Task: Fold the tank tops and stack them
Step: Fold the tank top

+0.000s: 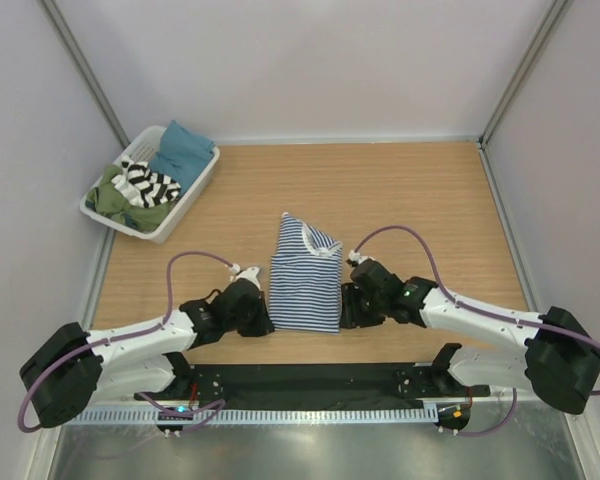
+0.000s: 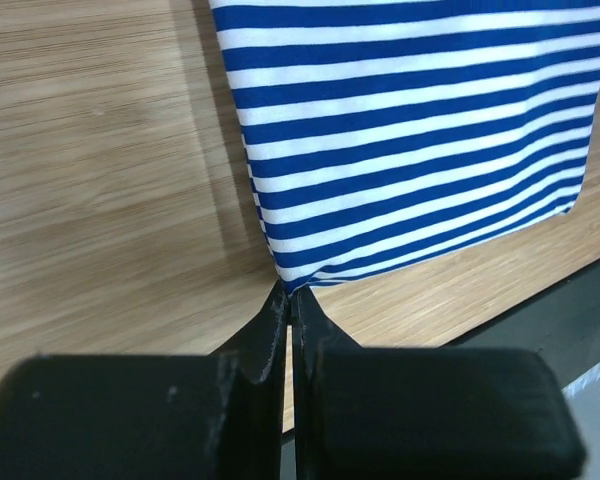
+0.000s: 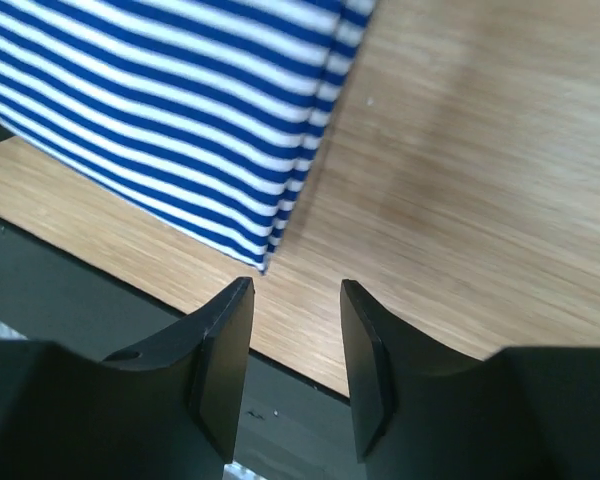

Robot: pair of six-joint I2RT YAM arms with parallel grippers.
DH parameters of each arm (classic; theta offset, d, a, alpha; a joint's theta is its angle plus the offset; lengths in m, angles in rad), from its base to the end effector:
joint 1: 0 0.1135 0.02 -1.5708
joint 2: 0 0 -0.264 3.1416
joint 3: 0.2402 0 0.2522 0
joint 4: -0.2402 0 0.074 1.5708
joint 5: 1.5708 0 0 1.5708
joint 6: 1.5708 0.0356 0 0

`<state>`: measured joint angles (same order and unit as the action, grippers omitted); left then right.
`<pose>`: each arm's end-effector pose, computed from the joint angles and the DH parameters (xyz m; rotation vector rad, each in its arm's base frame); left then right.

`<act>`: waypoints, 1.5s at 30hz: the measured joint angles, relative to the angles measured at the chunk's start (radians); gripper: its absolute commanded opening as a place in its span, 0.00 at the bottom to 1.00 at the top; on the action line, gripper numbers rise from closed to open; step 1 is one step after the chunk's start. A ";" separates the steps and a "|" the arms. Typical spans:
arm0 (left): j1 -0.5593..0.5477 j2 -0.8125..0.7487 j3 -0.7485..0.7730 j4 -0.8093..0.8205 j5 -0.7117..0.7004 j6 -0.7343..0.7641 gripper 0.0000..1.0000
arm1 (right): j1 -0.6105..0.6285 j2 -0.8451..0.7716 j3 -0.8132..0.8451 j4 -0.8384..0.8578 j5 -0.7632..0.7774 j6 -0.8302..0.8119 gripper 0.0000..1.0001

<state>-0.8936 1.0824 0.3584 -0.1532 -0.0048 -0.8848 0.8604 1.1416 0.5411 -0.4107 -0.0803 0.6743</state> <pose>0.1188 -0.1475 0.1450 0.0092 2.6067 -0.7277 0.1310 0.1567 0.1719 -0.2846 2.7111 0.6226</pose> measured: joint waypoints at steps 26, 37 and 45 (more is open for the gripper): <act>0.024 -0.014 -0.013 -0.021 -0.017 -0.040 0.00 | -0.192 0.901 0.999 -0.208 0.280 -0.317 0.29; 0.024 -0.019 -0.015 -0.023 -0.017 -0.048 0.00 | -0.190 0.908 1.006 -0.188 0.216 -0.330 0.34; 0.024 -0.019 -0.015 -0.023 -0.017 -0.048 0.00 | -0.190 0.995 1.077 -0.215 0.207 -0.330 0.24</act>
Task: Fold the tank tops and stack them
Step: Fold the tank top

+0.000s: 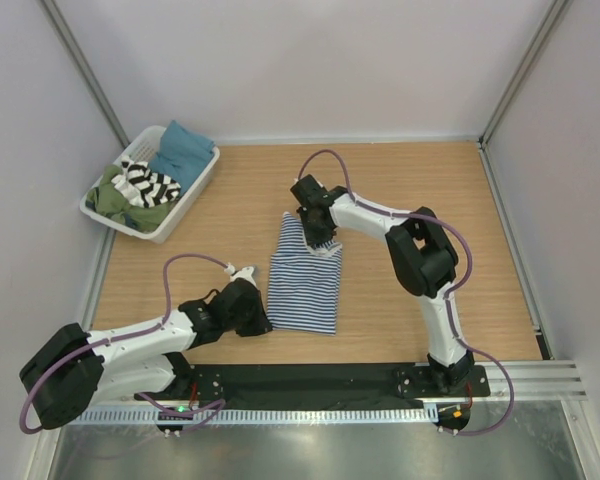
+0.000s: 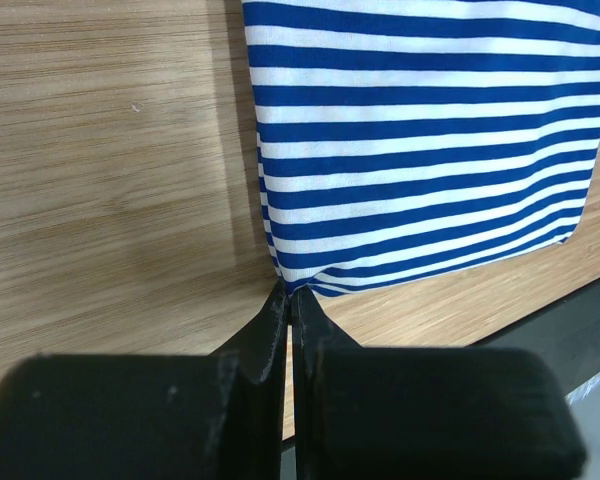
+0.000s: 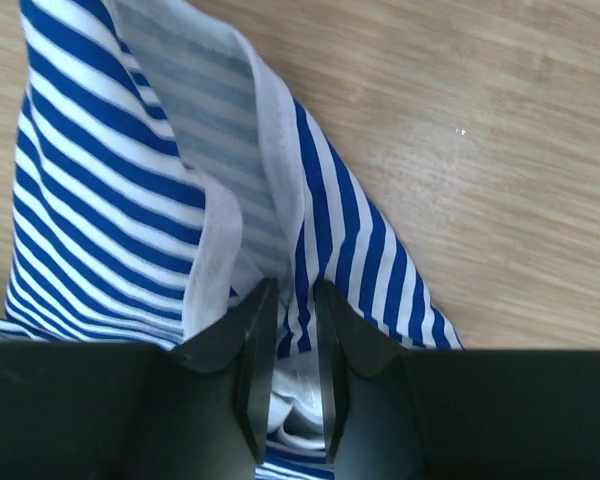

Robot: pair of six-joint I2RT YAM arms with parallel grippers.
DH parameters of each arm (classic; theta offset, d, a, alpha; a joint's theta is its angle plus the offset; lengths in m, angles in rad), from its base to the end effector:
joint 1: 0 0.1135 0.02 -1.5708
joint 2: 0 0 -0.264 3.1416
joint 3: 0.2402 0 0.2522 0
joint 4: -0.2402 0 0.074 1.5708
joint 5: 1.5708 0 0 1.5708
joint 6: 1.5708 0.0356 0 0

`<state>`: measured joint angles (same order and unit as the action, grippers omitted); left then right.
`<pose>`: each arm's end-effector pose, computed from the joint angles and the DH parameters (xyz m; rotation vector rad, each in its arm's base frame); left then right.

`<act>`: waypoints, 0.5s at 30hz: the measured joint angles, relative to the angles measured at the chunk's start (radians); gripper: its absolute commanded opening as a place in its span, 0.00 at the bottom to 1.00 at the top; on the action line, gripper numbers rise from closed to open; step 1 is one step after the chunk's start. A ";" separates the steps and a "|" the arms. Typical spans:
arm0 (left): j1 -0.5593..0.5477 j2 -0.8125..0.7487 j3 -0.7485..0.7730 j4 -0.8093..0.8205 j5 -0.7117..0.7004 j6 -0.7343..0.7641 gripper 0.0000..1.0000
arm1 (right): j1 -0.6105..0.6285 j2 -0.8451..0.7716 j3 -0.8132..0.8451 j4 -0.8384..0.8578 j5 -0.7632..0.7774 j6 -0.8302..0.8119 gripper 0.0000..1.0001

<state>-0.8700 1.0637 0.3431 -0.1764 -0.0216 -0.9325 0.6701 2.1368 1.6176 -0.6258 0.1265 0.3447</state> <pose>0.1191 -0.1400 0.1421 -0.0917 2.6180 -0.7019 0.3548 0.2754 0.1673 -0.4017 2.6763 0.1344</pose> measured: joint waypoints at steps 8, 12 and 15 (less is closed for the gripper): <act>0.000 0.000 0.000 0.000 0.006 0.000 0.00 | -0.027 0.046 0.078 -0.051 -0.010 0.002 0.01; 0.000 0.005 0.000 0.003 0.008 0.000 0.00 | -0.064 0.072 0.135 -0.071 -0.024 0.003 0.01; 0.002 0.016 0.000 0.018 0.027 0.000 0.00 | -0.107 0.102 0.209 -0.087 -0.040 0.010 0.01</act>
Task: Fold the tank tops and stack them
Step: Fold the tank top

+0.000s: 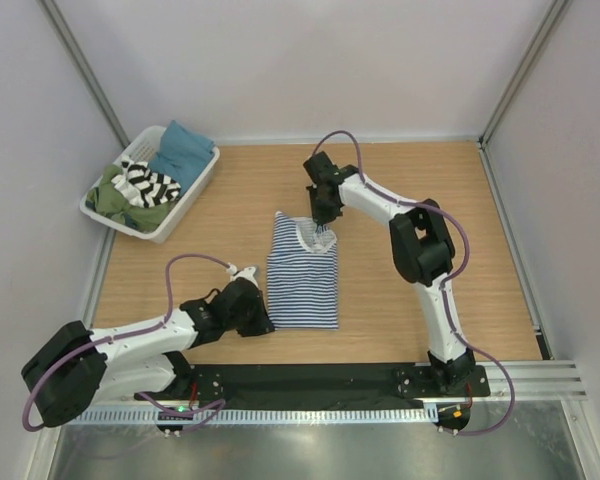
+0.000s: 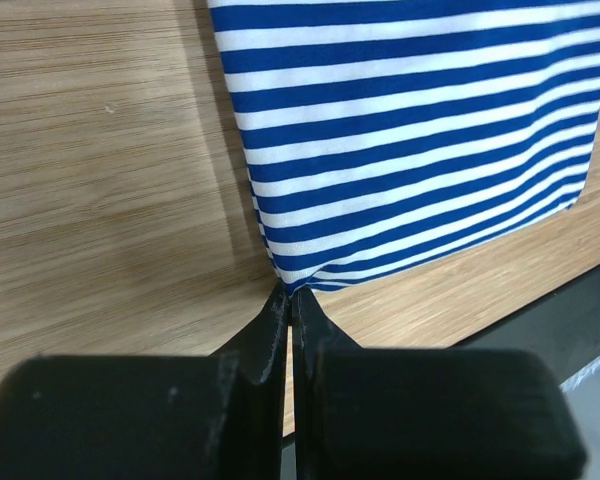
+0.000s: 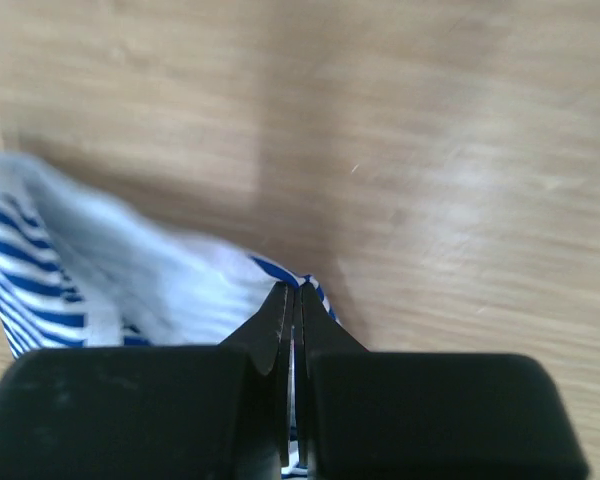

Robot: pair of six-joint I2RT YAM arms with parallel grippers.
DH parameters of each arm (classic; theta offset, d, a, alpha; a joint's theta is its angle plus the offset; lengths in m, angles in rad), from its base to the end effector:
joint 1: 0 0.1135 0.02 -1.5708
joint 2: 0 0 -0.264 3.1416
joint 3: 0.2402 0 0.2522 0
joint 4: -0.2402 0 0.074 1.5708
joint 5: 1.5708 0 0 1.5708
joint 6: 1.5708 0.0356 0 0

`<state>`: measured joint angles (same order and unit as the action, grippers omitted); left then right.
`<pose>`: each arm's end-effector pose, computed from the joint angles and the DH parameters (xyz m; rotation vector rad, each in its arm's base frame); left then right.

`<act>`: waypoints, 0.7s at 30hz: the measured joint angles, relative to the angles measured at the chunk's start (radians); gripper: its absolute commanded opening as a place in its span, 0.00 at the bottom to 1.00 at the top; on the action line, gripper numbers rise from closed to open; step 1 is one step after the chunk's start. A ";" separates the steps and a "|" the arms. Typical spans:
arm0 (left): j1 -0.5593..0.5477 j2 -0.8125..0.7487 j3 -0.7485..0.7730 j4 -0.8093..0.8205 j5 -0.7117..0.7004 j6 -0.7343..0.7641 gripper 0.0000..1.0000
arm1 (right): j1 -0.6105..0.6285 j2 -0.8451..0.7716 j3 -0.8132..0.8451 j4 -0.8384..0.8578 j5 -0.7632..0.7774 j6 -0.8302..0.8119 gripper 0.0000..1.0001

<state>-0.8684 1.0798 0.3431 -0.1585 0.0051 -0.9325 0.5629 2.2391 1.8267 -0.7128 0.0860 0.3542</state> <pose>0.1199 -0.1419 0.1407 -0.0820 2.6304 -0.7286 0.4069 0.2532 0.1787 -0.2550 2.6879 0.1666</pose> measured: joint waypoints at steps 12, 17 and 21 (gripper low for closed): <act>0.001 0.047 0.001 0.071 0.035 0.000 0.00 | -0.098 0.106 0.150 -0.021 -0.108 0.057 0.33; 0.001 0.060 0.005 0.080 0.051 0.000 0.00 | -0.109 0.112 0.150 0.000 -0.121 0.059 0.41; 0.001 0.076 0.015 0.080 0.060 0.001 0.00 | -0.114 0.089 0.109 0.043 -0.137 0.056 0.47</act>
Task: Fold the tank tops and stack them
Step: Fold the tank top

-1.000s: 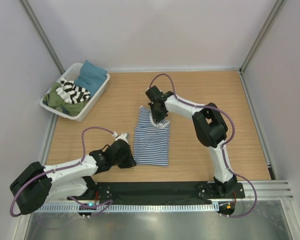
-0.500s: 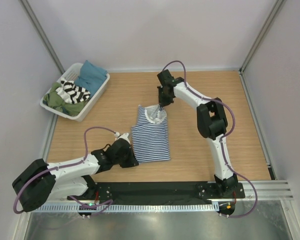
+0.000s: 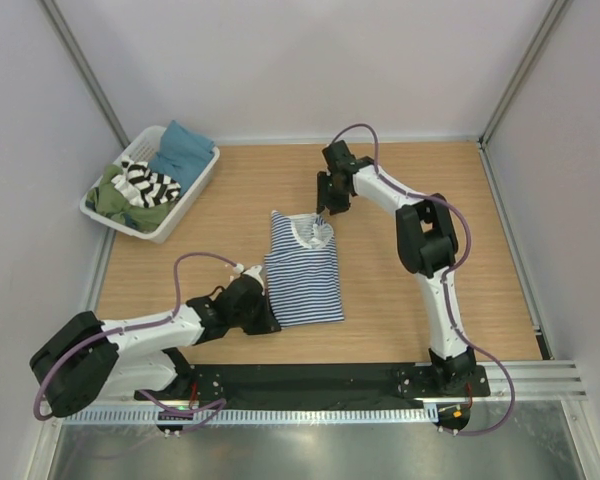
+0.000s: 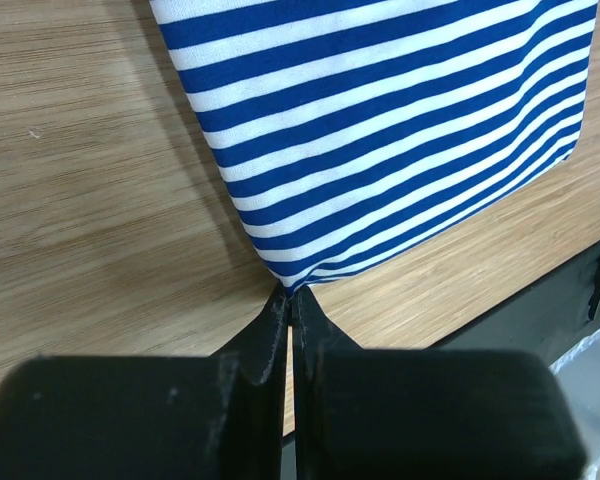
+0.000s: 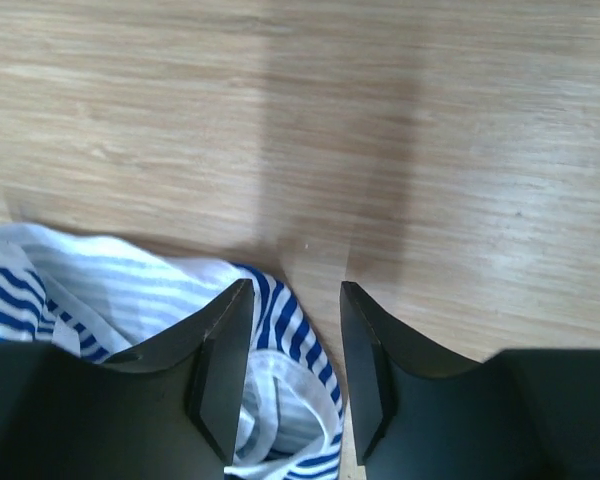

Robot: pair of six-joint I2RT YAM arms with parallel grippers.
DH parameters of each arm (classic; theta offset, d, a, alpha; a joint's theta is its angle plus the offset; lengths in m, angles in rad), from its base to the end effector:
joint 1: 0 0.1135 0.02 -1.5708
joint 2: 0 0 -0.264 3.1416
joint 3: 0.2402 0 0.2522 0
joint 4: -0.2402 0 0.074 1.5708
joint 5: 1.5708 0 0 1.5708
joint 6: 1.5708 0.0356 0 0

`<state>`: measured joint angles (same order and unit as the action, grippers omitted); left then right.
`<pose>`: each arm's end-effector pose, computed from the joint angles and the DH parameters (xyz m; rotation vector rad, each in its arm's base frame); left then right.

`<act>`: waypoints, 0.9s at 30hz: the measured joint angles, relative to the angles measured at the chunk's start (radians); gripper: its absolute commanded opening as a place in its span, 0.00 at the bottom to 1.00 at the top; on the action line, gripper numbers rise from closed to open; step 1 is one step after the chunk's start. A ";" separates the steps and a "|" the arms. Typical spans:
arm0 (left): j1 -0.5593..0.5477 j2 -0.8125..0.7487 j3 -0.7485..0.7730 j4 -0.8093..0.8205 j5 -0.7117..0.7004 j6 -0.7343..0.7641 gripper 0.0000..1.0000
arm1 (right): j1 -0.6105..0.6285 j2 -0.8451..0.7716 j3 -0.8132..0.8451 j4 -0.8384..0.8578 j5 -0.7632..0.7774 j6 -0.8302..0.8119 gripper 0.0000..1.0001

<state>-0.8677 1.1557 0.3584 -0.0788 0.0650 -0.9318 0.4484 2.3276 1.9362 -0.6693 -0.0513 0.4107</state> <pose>0.1261 -0.1523 0.1376 -0.0536 2.6443 -0.8033 0.4535 0.2202 0.1718 -0.0683 2.6760 0.3531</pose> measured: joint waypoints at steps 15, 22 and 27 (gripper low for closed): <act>0.000 0.036 0.027 -0.001 0.012 0.017 0.00 | 0.066 -0.281 -0.117 0.092 -0.142 -0.074 0.62; 0.000 0.036 0.027 -0.002 0.014 0.023 0.00 | 0.130 -0.214 -0.114 0.094 -0.233 -0.082 0.63; 0.000 0.030 0.027 -0.011 0.014 0.023 0.00 | 0.132 -0.112 -0.086 0.094 -0.271 -0.072 0.62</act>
<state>-0.8680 1.1858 0.3855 -0.0898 0.0788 -0.9085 0.5800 2.2154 1.8503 -0.5751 -0.3225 0.3382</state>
